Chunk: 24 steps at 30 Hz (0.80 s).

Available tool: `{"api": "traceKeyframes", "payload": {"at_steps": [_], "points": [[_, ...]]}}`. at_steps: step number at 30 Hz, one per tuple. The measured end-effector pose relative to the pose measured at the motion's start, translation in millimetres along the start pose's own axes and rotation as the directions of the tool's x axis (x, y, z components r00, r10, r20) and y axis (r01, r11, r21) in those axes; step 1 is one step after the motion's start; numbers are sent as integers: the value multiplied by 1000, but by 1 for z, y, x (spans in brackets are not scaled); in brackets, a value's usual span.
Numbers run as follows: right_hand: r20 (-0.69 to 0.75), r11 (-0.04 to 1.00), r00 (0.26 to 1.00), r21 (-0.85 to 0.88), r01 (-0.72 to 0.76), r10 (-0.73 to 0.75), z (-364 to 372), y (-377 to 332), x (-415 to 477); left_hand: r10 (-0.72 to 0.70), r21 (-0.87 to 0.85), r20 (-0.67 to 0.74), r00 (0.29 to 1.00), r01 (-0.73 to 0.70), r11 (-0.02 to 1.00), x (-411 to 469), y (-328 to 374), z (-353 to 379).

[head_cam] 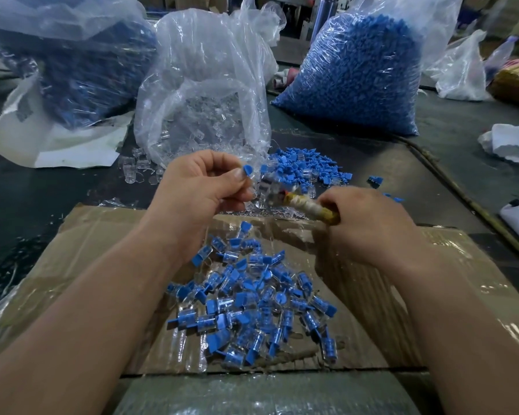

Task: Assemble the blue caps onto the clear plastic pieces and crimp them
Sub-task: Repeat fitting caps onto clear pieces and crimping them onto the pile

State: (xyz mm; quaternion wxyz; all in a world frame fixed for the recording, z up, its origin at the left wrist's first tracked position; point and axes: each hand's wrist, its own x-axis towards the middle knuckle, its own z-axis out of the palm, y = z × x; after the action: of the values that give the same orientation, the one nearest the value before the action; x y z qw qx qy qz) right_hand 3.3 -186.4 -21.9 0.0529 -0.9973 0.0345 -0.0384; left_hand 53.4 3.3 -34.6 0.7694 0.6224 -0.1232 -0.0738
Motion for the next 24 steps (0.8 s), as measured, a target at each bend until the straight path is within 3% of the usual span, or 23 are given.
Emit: {"api": "traceKeyframes", "payload": {"at_steps": [3,6,24], "points": [[-171,993,985,113,21,-1,-4,2,-2,26,13,-16,1000,-25,1000,0,0,2],[-221,968,975,239,76,-22,-5,-3,-4,53,26,-25,998,-52,998,-1,0,4],[-60,941,989,307,144,-131,-1,-14,-6,119,58,-54,991,-116,992,-3,3,7]]}}
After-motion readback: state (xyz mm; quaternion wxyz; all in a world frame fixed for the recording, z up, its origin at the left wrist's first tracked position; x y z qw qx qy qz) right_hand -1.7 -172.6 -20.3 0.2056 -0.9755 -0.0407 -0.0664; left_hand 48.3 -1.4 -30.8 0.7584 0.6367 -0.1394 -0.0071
